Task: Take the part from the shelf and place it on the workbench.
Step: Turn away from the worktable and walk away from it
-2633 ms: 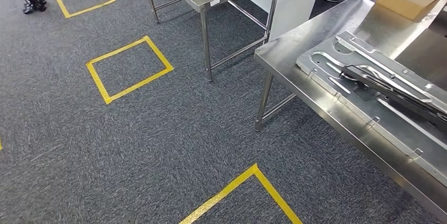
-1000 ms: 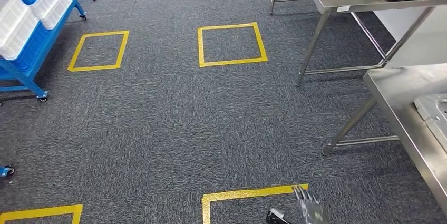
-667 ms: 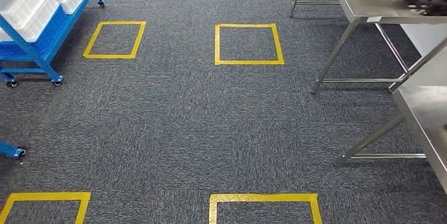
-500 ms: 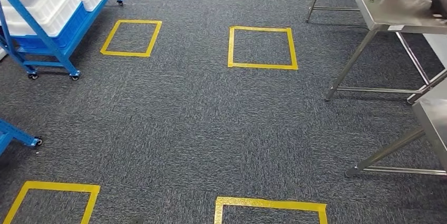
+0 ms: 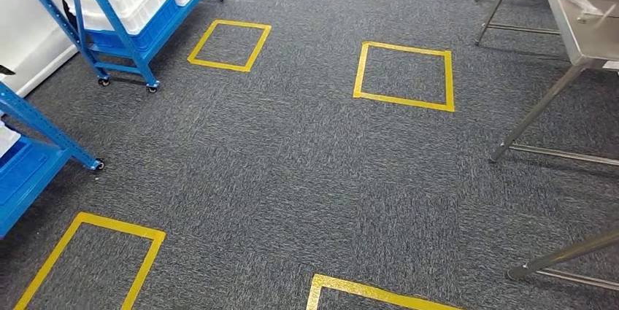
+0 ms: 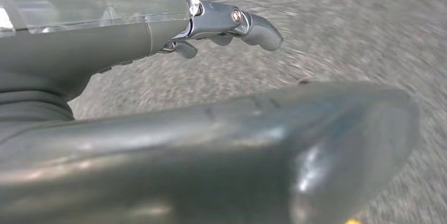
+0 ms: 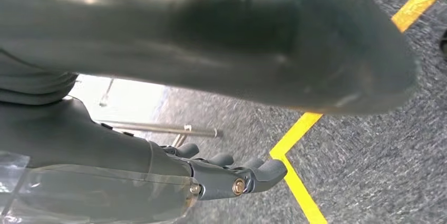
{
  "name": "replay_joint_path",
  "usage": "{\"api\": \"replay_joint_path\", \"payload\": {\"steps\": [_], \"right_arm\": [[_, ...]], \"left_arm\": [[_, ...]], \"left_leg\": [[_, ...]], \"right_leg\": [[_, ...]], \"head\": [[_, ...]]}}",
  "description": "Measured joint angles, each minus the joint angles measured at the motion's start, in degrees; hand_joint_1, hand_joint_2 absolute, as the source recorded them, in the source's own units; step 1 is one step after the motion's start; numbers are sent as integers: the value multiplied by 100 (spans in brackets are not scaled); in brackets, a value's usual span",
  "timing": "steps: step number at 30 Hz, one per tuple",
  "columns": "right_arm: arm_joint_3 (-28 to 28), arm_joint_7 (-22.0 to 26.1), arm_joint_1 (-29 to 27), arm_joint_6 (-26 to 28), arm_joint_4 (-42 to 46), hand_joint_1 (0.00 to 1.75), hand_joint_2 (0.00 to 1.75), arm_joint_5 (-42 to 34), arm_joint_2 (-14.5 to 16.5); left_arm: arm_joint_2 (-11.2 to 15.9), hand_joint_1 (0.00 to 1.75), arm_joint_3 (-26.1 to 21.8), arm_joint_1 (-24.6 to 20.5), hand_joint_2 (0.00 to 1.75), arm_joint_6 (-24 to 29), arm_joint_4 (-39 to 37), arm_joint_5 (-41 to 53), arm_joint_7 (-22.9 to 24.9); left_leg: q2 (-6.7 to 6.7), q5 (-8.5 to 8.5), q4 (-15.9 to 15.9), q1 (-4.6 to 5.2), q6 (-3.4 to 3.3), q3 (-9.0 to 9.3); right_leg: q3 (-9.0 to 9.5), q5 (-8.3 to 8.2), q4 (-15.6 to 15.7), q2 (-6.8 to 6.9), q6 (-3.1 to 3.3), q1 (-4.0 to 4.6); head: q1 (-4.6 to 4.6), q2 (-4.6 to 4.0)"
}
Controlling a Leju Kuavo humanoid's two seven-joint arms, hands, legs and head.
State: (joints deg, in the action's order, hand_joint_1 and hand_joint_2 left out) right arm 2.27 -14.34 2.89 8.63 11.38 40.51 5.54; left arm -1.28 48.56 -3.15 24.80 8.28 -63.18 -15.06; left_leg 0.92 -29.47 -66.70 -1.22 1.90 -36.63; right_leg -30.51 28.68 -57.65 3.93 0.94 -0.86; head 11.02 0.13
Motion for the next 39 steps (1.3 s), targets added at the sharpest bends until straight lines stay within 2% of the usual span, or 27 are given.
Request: {"api": "replay_joint_path", "payload": {"steps": [2,3,5,6,8,10,11,12,13,14,15,16,17,19,21,23,25,27,28,29,30,32,33,34,36,37,39], "right_arm": [[-17,-57,13,-14,-5,0,0,54,28],[-26,-78,25,-19,-7,0,0,73,39],[-39,-102,66,-23,-9,0,0,100,59],[-43,-105,88,-24,-10,0,0,112,70],[-49,-104,93,-27,-11,0,0,133,82],[-56,-100,68,-36,-16,0,0,155,84],[-62,-87,60,-44,-19,0,0,172,84],[-71,-76,61,-61,-22,0,0,197,84],[-83,-64,68,-87,-23,0,0,231,84],[-102,-47,76,-125,-23,0,0,270,84],[-126,-38,84,-170,-24,0,0,309,84],[-150,-22,85,-217,-26,0,0,341,82],[-173,-4,86,-261,-28,0,0,368,81],[-212,29,99,-324,-33,0,0,421,78],[-258,49,128,-358,-34,0,0,470,82],[-303,56,146,-376,-34,0,0,506,91],[-337,62,145,-391,-34,0,0,548,99],[-368,66,144,-404,-34,0,0,605,104],[-390,66,148,-411,-34,0,0,640,104],[-413,65,156,-416,-34,0,0,674,104],[-437,64,167,-421,-34,0,0,706,104],[-473,62,185,-426,-34,0,0,755,105],[-484,60,190,-428,-34,0,0,770,105],[-493,58,199,-431,-33,0,0,780,105],[-509,55,232,-437,-30,0,0,787,115],[-513,60,247,-439,-27,0,0,787,117],[-514,91,254,-440,-23,0,0,785,115]], "left_arm": [[16,0,-49,-2,0,18,0,-53,20],[19,0,-74,-1,0,38,0,-75,22],[24,0,-117,21,0,99,0,-98,30],[25,0,-130,38,0,137,0,-107,33],[23,0,-156,50,0,229,0,-147,44],[15,0,-198,42,0,331,0,-187,73],[8,0,-221,37,0,386,0,-200,98],[-5,0,-243,35,0,450,0,-222,132],[-22,0,-260,32,0,523,0,-250,175],[-42,0,-273,27,0,604,0,-276,217],[-65,0,-285,19,0,678,0,-295,255],[-89,0,-297,9,0,733,0,-308,283],[-108,0,-314,0,0,766,0,-325,298],[-130,0,-361,-6,0,762,1,-376,306],[-131,0,-401,11,0,735,1,-408,306],[-129,0,-421,19,0,723,0,-427,306],[-129,0,-438,3,0,727,0,-466,306],[-135,0,-469,-7,0,746,0,-500,306],[-142,0,-492,-5,0,763,0,-516,306],[-151,0,-513,3,0,784,0,-542,306],[-158,0,-533,11,0,803,0,-567,306],[-175,0,-557,13,0,832,1,-600,304],[-185,0,-564,8,0,839,1,-600,301],[-195,0,-569,5,0,844,1,-601,296],[-207,0,-588,14,0,846,0,-610,271],[-212,0,-601,22,0,837,0,-622,247],[-223,0,-632,29,0,798,0,-664,188]], "left_leg": [[208,236,690,23,-25,364],[256,261,841,47,-60,440],[171,255,873,86,-150,427],[119,265,894,89,-191,435],[12,300,947,78,-276,469],[-102,316,962,87,-332,481],[-169,316,960,101,-345,480],[-240,313,958,115,-354,485],[-319,309,954,127,-357,495],[-403,305,949,134,-356,509],[-487,297,941,136,-351,523],[-566,288,927,138,-339,526],[-643,279,906,141,-319,512],[-763,279,886,125,-253,462],[-837,286,886,103,-179,423],[-607,158,692,109,-123,329],[-271,-182,69,102,-71,32],[-175,-460,-635,66,-17,-324],[-159,-456,-766,47,5,-390],[-137,-336,-640,30,21,-326],[-84,-138,-297,17,29,-145],[139,185,532,24,-3,288],[215,260,785,40,-40,423],[247,273,890,60,-80,469],[135,286,898,78,-159,466],[80,301,926,72,-197,477],[-22,343,988,48,-277,514]], "right_leg": [[46,47,-11,106,-71,12],[64,64,-14,152,-111,19],[94,79,-8,236,-183,12],[109,105,-24,222,-220,-5],[17,305,-293,0,-261,-36],[-322,668,-994,-277,-259,-40],[-522,807,-1373,-333,-253,-36],[-663,845,-1615,-358,-248,-30],[-710,764,-1651,-373,-238,-27],[-648,575,-1458,-394,-223,-26],[-503,329,-1093,-448,-203,-27],[-346,141,-710,-578,-182,-29],[-223,19,-396,-702,-166,-33],[-141,-15,-151,-851,-134,-20],[-125,-39,-99,-747,-77,-16],[-84,-68,-29,-610,-2,-30],[-58,-68,3,-449,49,-15],[-54,-49,0,-273,68,6],[-48,-38,-1,-188,67,11],[-38,-27,-2,-117,59,12],[-20,-14,-3,-51,46,11],[27,23,-8,62,-2,25],[47,39,-10,109,-34,35],[63,51,-12,151,-67,45],[89,67,-5,233,-133,46],[101,100,-31,201,-164,32],[-18,343,-367,-39,-202,6]], "head": [[-1,0],[-2,0],[-4,0],[-4,0],[-5,0],[-7,0],[-7,0],[-8,0],[-7,0],[-8,0],[-8,0],[-8,0],[-8,0],[-8,0],[-7,0],[-7,-1],[-4,0],[-2,0],[-2,0],[-2,0],[-2,0],[-2,0],[-2,0],[-3,0],[-4,0],[-5,-1],[-8,0]]}}
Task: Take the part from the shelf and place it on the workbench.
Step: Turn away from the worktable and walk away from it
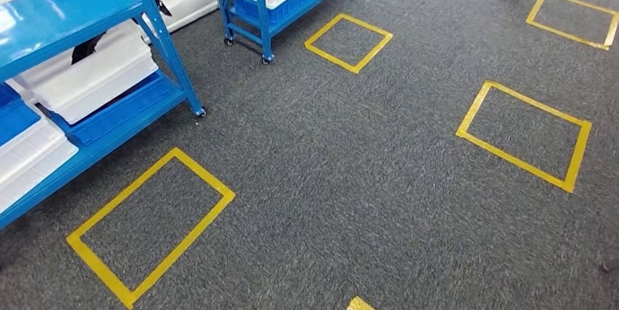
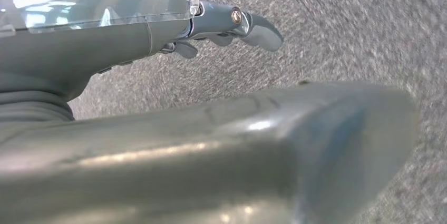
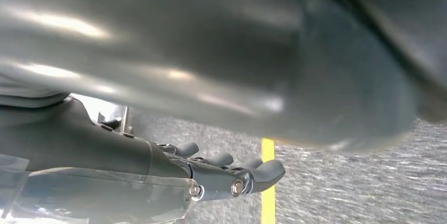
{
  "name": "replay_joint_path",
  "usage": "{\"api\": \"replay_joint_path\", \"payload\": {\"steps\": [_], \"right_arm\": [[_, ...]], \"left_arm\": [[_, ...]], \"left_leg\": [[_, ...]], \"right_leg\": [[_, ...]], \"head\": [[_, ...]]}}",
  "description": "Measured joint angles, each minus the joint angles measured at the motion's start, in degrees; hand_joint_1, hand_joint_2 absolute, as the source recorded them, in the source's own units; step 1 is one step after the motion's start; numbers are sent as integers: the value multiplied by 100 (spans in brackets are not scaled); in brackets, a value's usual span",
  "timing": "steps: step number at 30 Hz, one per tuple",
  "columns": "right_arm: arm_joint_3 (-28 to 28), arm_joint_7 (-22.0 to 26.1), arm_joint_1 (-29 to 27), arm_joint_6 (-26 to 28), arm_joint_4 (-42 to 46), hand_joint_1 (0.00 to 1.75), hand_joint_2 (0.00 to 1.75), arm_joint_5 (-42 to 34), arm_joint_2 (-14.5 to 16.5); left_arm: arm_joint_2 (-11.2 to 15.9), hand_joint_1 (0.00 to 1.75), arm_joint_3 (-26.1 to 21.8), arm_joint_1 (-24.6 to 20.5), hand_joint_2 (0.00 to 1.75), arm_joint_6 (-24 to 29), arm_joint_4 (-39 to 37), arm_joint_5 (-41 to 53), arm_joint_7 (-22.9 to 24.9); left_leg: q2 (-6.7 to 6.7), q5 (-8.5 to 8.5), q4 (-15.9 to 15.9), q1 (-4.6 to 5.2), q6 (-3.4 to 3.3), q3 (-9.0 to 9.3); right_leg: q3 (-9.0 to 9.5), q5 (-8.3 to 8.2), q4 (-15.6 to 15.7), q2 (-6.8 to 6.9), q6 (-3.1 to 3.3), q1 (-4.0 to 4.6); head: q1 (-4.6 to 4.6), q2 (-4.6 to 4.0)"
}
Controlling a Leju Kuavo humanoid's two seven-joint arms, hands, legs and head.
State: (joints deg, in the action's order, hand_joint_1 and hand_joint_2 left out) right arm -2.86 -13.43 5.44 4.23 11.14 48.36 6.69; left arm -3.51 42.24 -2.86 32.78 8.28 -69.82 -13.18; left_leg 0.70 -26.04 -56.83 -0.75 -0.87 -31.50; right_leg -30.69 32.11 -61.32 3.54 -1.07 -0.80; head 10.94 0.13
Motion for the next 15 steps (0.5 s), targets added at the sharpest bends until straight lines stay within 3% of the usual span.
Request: {"api": "replay_joint_path", "payload": {"steps": [2,3,4,5,6,8,10,12,13,15], "right_arm": [[2,45,-5,3,1,0,0,-15,-3],[3,57,-3,7,2,0,0,-26,-4],[5,63,1,12,3,0,0,-37,-4],[7,62,4,18,4,0,0,-47,-5],[8,54,3,26,5,0,0,-58,-6],[11,38,-25,43,3,0,0,-101,-9],[24,27,-55,63,1,0,0,-160,-11],[47,26,-58,81,2,0,0,-223,-13],[60,27,-56,89,2,0,0,-256,-15],[109,37,-73,109,3,0,0,-349,-22]], "left_arm": [[-6,0,-25,3,0,-68,0,-30,-61],[-7,0,-31,6,0,-107,0,-34,-89],[-7,0,-34,10,0,-143,0,-32,-115],[-6,0,-36,14,0,-175,0,-29,-136],[-6,0,-37,18,0,-212,0,-24,-158],[-6,0,-38,20,0,-298,0,-11,-199],[-5,0,-38,20,0,-396,0,6,-238],[-2,0,-36,38,0,-494,0,53,-280],[3,0,-32,51,0,-542,0,82,-301],[12,0,-7,49,0,-604,0,190,-336]], "left_leg": [[-98,17,12,8,-39,-13],[-163,18,11,17,-43,-17],[-234,18,7,24,-44,-15],[-315,17,0,28,-42,-8],[-403,12,-11,28,-35,2],[-574,-12,-59,33,2,-5],[-705,-27,-103,42,65,-60],[-812,-10,-95,31,141,-110],[-785,-19,-111,22,170,-127],[-520,-196,-385,18,213,-262]], "right_leg": [[-350,389,-762,-275,-6,-9],[-531,512,-1123,-323,-8,-5],[-640,527,-1323,-341,-7,-1],[-649,420,-1302,-351,-3,1],[-549,207,-1043,-377,5,-3],[-228,-210,-237,-609,22,-29],[-73,-338,201,-829,47,-44],[-70,-328,235,-791,102,-36],[-60,-340,259,-725,142,-38],[-35,-361,309,-570,230,-50]], "head": [[-1,0],[-1,0],[-1,1],[-1,1],[-1,1],[-2,0],[-1,0],[0,1],[-1,0],[1,0]]}}
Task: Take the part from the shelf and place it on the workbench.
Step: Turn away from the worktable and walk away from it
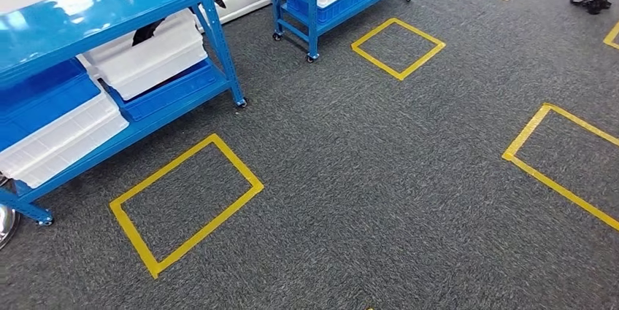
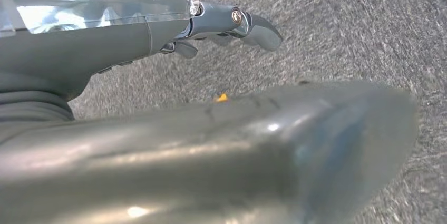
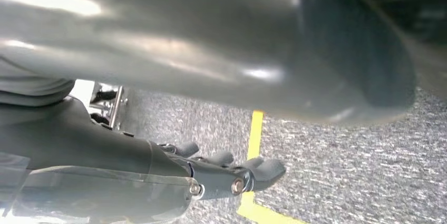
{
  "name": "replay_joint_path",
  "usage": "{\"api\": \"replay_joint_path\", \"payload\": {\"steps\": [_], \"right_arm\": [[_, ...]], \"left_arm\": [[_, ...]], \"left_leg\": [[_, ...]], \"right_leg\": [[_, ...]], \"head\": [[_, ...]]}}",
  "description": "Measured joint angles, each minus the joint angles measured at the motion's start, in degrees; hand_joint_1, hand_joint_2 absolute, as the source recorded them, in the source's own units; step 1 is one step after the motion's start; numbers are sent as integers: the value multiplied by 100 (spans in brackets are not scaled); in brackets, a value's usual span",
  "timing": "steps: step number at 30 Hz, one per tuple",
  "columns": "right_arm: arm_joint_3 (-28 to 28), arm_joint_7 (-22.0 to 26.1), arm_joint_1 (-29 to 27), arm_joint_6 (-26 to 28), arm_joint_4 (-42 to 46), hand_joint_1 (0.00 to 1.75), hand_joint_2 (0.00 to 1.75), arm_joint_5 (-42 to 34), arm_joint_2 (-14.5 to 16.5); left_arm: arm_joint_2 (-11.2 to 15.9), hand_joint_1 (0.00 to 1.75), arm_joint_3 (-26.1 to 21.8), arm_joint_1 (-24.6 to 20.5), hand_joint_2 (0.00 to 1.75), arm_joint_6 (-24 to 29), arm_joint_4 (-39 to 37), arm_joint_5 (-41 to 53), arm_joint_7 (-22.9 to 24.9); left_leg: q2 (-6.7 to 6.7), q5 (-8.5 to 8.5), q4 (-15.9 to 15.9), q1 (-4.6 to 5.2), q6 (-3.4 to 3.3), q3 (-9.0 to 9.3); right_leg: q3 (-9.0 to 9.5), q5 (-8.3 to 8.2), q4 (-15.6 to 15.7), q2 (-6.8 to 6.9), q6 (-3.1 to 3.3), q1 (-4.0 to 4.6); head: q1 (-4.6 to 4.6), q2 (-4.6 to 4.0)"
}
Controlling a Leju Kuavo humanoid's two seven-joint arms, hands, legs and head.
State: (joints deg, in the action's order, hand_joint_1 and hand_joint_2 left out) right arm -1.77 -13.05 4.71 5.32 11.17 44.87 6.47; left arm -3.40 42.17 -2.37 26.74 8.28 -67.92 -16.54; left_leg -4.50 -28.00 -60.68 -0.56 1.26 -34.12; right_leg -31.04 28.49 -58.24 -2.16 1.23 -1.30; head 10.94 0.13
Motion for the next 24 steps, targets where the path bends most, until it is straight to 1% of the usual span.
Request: {"api": "replay_joint_path", "payload": {"steps": [1,2,3,4,5,6,7,8,9,10,11,12,13,14,15,16,17,18,19,20,21,22,23,24], "right_arm": [[37,9,-17,15,0,0,0,-50,-5],[81,20,-38,34,-1,0,0,-104,-13],[127,32,-60,54,-1,0,0,-153,-22],[176,50,-79,71,-2,0,0,-202,-32],[224,71,-94,87,-2,0,0,-246,-43],[269,92,-105,100,-2,0,0,-281,-50],[311,110,-112,108,-2,0,0,-305,-55],[343,121,-119,115,-2,0,0,-319,-57],[371,127,-123,123,-2,0,0,-339,-60],[404,132,-127,135,-2,0,0,-374,-63],[448,145,-130,155,-2,0,0,-434,-66],[501,164,-127,175,-2,0,0,-510,-69],[566,191,-125,200,-1,0,0,-592,-74],[636,215,-131,222,-1,0,0,-670,-86],[705,231,-148,238,0,0,0,-739,-98],[780,242,-174,250,-1,0,0,-804,-115],[857,244,-203,255,-3,0,0,-861,-130],[930,245,-227,256,-5,0,0,-907,-141],[999,245,-246,255,-8,0,0,-943,-153],[1056,244,-261,253,-10,0,0,-967,-166],[1101,241,-274,252,-11,0,0,-985,-179],[1142,238,-284,251,-11,0,0,-1001,-193],[1178,234,-298,250,-14,0,0,-1013,-207],[1211,231,-308,250,-19,0,0,-1022,-216]], "left_arm": [[2,0,28,-10,0,-11,0,60,-14],[1,0,66,-22,0,-13,0,131,-32],[0,0,104,-26,0,-22,0,182,-51],[-1,0,145,-24,0,-50,0,220,-74],[-1,0,183,-17,0,-87,0,257,-97],[-1,0,215,-8,0,-130,0,279,-115],[-1,0,246,-2,0,-166,0,296,-131],[-1,0,266,-2,0,-189,0,307,-140],[-1,0,280,-7,0,-218,0,314,-152],[0,0,296,-12,0,-267,0,332,-162],[7,0,325,-13,0,-344,0,373,-171],[21,0,365,-7,0,-443,0,431,-180],[38,0,420,0,0,-546,0,503,-184],[58,0,479,4,0,-637,0,575,-185],[77,0,536,-2,0,-709,0,640,-180],[91,0,599,-16,0,-767,0,701,-171],[106,0,659,-35,0,-812,0,759,-161],[118,0,720,-51,0,-847,0,803,-152],[127,0,778,-61,0,-875,0,832,-145],[134,0,824,-65,0,-897,0,855,-140],[140,0,863,-66,0,-914,0,873,-135],[146,0,900,-66,0,-933,0,896,-132],[155,0,933,-68,0,-951,0,919,-129],[167,0,963,-75,0,-969,0,936,-126]], "left_leg": [[180,-176,-312,-4,14,-145],[300,-371,-703,-7,34,-336],[353,-520,-1072,-14,53,-516],[380,-582,-1311,-18,66,-631],[398,-530,-1335,-20,72,-639],[422,-376,-1125,-19,68,-527],[476,-166,-738,-16,54,-320],[581,-8,-325,5,27,-98],[663,104,5,30,-10,74],[723,149,200,56,-46,174],[737,138,261,81,-78,199],[681,150,274,87,-107,189],[629,161,297,72,-134,205],[575,175,328,55,-164,225],[524,192,361,37,-200,244],[471,205,384,21,-228,264],[416,205,388,23,-247,258],[357,204,385,27,-259,252],[289,202,380,29,-261,250],[217,199,373,30,-259,252],[142,195,363,28,-252,258],[64,186,349,24,-237,265],[-7,173,331,21,-214,264],[-74,158,302,24,-183,251]], "right_leg": [[7,0,10,88,30,11],[9,8,12,175,50,24],[12,18,10,266,56,38],[17,31,8,355,59,48],[26,44,6,437,55,54],[42,60,4,507,48,58],[67,79,3,571,37,61],[94,100,3,629,19,69],[119,121,1,680,-6,77],[137,138,-1,723,-34,85],[150,148,2,764,-63,91],[167,156,6,803,-92,92],[186,174,2,812,-123,85],[186,220,-43,747,-152,75],[136,319,-181,632,-172,65],[15,475,-440,488,-187,53],[-170,659,-802,357,-193,47],[-378,822,-1189,289,-196,44],[-542,897,-1479,259,-202,42],[-619,855,-1578,246,-206,40],[-588,697,-1452,232,-207,35],[-460,460,-1125,190,-205,24],[-297,265,-744,70,-199,8],[-163,125,-419,-42,-191,-1]], "head": [[1,0],[1,0],[1,0],[1,0],[1,0],[1,0],[1,0],[1,0],[1,0],[1,0],[1,0],[1,0],[1,0],[-1,0],[-3,0],[-4,0],[-6,0],[-7,0],[-6,0],[-6,0],[-6,0],[-6,0],[-6,0],[-5,0]]}}
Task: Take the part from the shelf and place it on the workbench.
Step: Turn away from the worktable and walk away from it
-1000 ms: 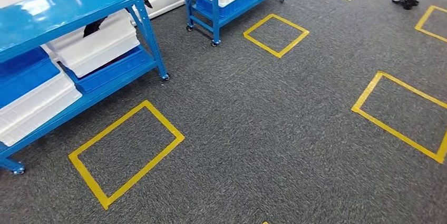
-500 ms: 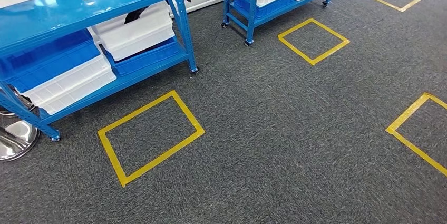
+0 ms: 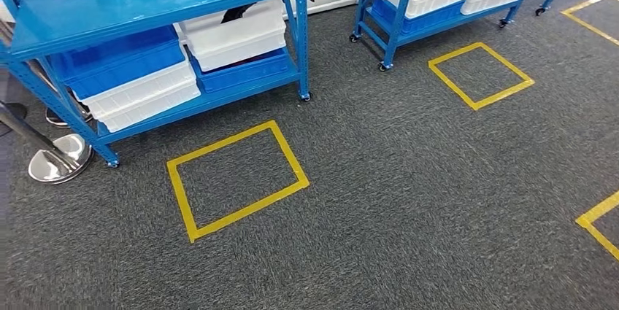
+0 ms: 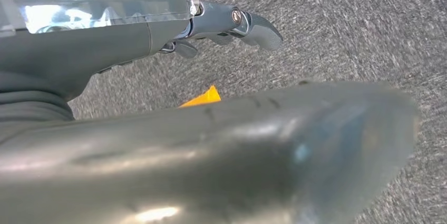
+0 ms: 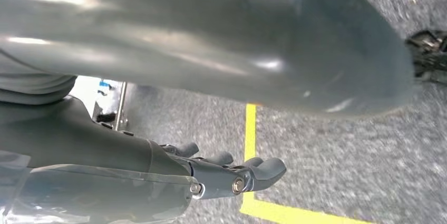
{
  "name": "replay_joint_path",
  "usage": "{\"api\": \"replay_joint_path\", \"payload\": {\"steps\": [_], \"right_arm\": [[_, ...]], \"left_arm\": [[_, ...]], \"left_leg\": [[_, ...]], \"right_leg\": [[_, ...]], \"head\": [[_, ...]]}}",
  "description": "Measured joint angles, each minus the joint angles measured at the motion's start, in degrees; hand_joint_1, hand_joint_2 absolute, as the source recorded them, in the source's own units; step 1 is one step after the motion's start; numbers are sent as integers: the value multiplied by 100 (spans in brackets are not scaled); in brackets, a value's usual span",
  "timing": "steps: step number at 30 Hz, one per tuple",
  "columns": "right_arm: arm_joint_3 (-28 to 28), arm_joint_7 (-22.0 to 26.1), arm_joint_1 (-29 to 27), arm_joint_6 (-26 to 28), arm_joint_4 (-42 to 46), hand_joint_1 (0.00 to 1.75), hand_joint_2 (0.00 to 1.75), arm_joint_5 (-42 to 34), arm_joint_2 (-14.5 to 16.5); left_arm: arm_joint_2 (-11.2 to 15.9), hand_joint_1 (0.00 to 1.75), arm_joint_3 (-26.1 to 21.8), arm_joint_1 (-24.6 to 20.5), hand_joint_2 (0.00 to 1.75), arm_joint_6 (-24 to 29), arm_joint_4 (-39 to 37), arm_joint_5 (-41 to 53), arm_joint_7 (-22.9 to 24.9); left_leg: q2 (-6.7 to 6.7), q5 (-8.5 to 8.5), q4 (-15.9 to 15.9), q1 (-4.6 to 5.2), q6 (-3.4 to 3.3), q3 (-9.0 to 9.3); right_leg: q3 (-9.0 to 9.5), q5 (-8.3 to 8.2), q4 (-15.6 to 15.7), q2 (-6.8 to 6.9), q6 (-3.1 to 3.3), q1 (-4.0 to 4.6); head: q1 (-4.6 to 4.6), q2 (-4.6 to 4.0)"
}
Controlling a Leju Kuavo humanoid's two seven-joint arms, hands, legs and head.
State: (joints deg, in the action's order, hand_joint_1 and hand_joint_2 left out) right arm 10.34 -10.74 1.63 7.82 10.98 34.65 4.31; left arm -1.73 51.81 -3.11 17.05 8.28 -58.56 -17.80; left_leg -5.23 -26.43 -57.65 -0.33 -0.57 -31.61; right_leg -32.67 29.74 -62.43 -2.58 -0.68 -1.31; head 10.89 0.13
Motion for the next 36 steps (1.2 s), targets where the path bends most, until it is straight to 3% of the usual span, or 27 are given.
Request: {"api": "replay_joint_path", "payload": {"steps": [2,4,6,8,10,11,12,13,15,17,19,20,22,24,25,26,27,28,29,31,33,35,36], "right_arm": [[50,-3,-7,0,-11,0,0,-9,-9],[80,-3,14,0,-14,0,0,-9,-8],[111,-3,21,-1,-14,0,0,-9,-10],[137,-3,0,-1,-15,0,0,-9,-14],[154,-3,-16,-1,-17,0,0,-5,-16],[160,-3,-15,-1,-18,0,0,1,-17],[164,-4,-9,-1,-18,0,0,8,-17],[166,-4,-4,0,-18,0,0,18,-17],[166,-7,2,-1,-19,0,0,32,-17],[166,-9,7,-2,-20,0,0,45,-17],[166,-11,44,-3,-20,0,0,64,-17],[166,-15,67,-4,-20,0,0,71,-19],[166,-20,78,-6,-18,0,0,84,-25],[165,-27,56,-15,-21,0,0,98,-29],[164,-32,49,-19,-23,0,0,104,-30],[164,-39,46,-22,-26,0,0,107,-32],[164,-46,42,-22,-27,0,0,108,-36],[165,-50,40,-21,-28,0,0,109,-42],[166,-55,35,-20,-28,0,0,108,-49],[166,-62,18,-19,-38,0,0,104,-57],[166,-66,30,-18,-47,0,0,100,-59],[166,-67,62,-17,-47,0,0,91,-58],[167,-71,65,-17,-47,0,0,83,-58]], "left_arm": [[30,0,43,-14,0,-27,0,12,2],[63,0,84,-9,0,-36,0,22,4],[95,0,133,-1,0,-37,0,53,5],[114,0,162,-17,0,-36,0,80,5],[128,0,173,-29,0,-33,0,83,5],[134,0,174,-26,0,-30,0,81,6],[141,0,174,-21,0,-26,0,80,7],[149,0,174,-16,0,-19,0,78,7],[170,0,174,-25,0,-5,0,76,8],[188,0,174,-43,0,7,0,75,8],[198,0,174,-33,0,16,0,74,11],[200,0,174,-18,0,19,1,73,13],[201,0,174,-11,0,28,2,73,18],[202,0,174,-31,0,39,2,73,22],[202,0,174,-41,0,43,2,74,23],[202,0,175,-40,0,46,2,75,23],[201,0,176,-33,0,47,3,77,23],[199,0,177,-26,0,47,4,79,22],[198,0,179,-21,0,46,5,80,21],[199,0,179,-26,0,46,8,82,15],[201,0,179,-27,0,46,9,82,9],[205,0,181,-8,0,43,9,84,4],[208,0,186,0,0,38,9,87,1]], "left_leg": [[-104,-10,-30,4,71,-37],[-184,-6,-22,-8,143,-60],[-11,-115,-180,-9,200,-137],[306,-424,-772,-7,241,-419],[435,-698,-1492,-21,269,-784],[455,-702,-1644,-25,273,-865],[475,-595,-1574,-26,268,-834],[520,-398,-1277,-22,248,-687],[764,-54,-478,29,169,-293],[932,35,-85,95,86,-109],[838,38,-47,107,34,-103],[773,57,-11,92,10,-89],[652,98,65,41,-46,-52],[526,111,83,21,-72,-50],[449,110,79,20,-76,-51],[370,106,75,18,-75,-46],[286,100,66,13,-68,-38],[201,90,53,5,-54,-27],[120,76,33,-5,-33,-21],[-15,38,-32,-5,33,-46],[-111,26,-60,-6,107,-89],[-163,25,-56,-26,178,-108],[-88,-23,-120,-26,210,-137]], "right_leg": [[114,-63,286,-136,30,1],[127,-74,316,-23,92,12],[164,-86,368,115,171,7],[189,-79,397,270,231,19],[198,-57,395,429,259,48],[209,-43,394,501,264,58],[229,-25,394,568,264,66],[260,-4,394,631,259,72],[327,47,392,753,229,92],[361,86,392,870,180,112],[385,105,407,988,128,124],[401,133,391,967,101,120],[295,332,105,701,55,110],[-59,665,-595,378,33,77],[-260,778,-948,316,22,64],[-397,784,-1152,294,10,52],[-442,674,-1148,284,1,42],[-383,461,-925,260,-7,29],[-250,204,-552,195,-14,10],[-14,-94,79,-28,-16,-17],[43,-113,249,-122,21,-7],[56,-127,270,-7,97,-2],[69,-133,289,56,138,-6]], "head": [[1,0],[1,0],[3,0],[7,0],[9,0],[8,0],[8,0],[8,0],[8,0],[8,0],[8,0],[8,-1],[4,-1],[1,0],[1,0],[1,0],[2,0],[2,0],[2,0],[2,0],[2,0],[2,0],[3,0]]}}
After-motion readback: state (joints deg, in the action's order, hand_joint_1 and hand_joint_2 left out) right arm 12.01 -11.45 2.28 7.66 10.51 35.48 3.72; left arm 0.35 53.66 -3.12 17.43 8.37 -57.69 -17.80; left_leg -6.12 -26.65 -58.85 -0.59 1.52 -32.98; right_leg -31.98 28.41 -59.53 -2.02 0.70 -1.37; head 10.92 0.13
